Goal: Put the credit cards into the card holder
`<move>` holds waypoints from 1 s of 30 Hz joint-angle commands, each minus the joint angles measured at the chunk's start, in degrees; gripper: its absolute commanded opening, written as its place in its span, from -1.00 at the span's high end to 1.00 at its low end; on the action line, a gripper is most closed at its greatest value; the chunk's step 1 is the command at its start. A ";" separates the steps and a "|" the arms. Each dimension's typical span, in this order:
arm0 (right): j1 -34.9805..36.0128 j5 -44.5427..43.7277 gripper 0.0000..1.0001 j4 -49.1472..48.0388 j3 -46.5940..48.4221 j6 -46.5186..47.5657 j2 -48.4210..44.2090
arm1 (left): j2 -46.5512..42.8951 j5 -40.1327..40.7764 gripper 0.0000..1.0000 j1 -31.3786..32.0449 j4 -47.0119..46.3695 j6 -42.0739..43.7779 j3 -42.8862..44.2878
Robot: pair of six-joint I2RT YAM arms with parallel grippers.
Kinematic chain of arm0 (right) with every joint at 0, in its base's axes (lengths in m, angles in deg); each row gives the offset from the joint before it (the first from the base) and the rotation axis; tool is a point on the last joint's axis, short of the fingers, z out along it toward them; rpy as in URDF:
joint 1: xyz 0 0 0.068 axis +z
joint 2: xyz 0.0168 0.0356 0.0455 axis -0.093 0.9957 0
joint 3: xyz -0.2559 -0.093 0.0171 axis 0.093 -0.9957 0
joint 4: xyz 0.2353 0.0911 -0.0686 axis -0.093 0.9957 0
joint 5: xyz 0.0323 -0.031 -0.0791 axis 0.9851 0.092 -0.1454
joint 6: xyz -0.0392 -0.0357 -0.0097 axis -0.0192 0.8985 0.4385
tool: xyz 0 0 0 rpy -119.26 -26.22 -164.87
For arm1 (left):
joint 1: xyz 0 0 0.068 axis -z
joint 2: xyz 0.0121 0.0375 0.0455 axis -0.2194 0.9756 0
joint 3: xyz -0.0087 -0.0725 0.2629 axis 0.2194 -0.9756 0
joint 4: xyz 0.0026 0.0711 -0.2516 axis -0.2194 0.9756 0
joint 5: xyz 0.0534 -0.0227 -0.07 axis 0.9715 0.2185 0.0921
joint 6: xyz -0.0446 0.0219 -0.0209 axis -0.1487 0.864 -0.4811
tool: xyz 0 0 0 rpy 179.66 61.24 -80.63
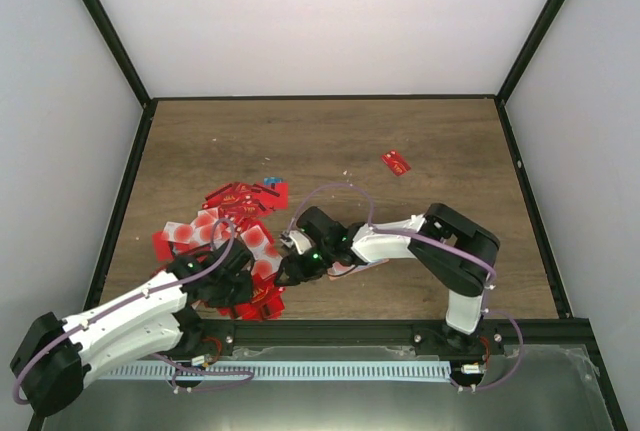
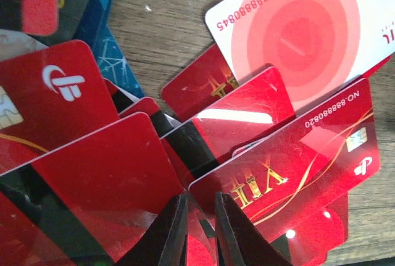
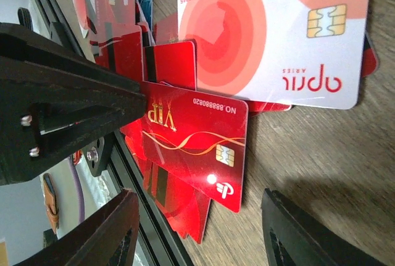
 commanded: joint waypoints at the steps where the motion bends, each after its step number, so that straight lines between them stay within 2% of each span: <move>1: 0.57 -0.15 -0.13 -1.31 0.38 -0.84 1.39 | 0.63 0.79 0.70 0.31 -2.45 -0.69 -2.06; 8: 0.73 1.09 -0.13 -2.04 0.96 -2.16 3.37 | 2.31 2.02 0.82 0.31 -2.14 -0.64 -4.03; 19: 1.02 5.04 -0.06 -6.10 0.44 -5.45 3.77 | 2.68 2.38 0.84 0.32 -2.27 -0.40 -4.42; 22: 1.04 4.81 0.08 -6.33 0.52 -5.66 3.63 | 2.53 2.46 0.84 0.33 -2.20 -0.48 -4.42; 30: 1.03 4.35 0.71 -7.26 0.42 -6.41 4.41 | 2.29 2.39 0.84 0.30 -2.51 -0.75 -4.47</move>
